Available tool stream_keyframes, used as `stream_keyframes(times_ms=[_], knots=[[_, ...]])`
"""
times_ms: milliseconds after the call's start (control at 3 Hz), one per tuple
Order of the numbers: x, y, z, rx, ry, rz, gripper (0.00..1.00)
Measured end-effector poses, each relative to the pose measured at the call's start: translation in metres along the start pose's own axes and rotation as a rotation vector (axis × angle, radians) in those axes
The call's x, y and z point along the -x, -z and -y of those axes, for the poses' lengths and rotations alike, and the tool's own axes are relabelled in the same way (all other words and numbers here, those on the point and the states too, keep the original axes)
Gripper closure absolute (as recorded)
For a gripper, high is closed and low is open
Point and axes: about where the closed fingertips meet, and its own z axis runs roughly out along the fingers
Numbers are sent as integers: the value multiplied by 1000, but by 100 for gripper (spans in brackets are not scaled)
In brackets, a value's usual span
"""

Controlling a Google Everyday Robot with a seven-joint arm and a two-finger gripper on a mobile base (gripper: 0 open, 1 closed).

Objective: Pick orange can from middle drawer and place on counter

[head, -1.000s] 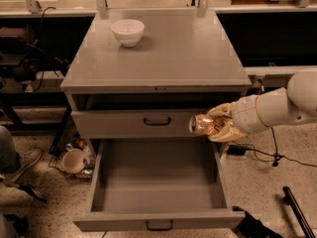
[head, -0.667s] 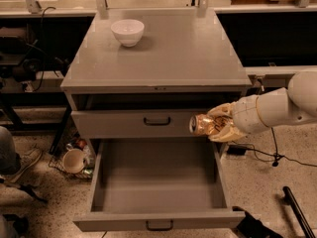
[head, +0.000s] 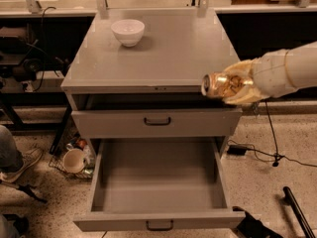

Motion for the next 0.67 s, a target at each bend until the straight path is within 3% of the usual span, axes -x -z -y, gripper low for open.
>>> stream_keyframes(times_ms=[333, 667], knots=[[13, 34, 35, -69, 49, -11, 100], [14, 38, 40, -81, 53, -11, 100]])
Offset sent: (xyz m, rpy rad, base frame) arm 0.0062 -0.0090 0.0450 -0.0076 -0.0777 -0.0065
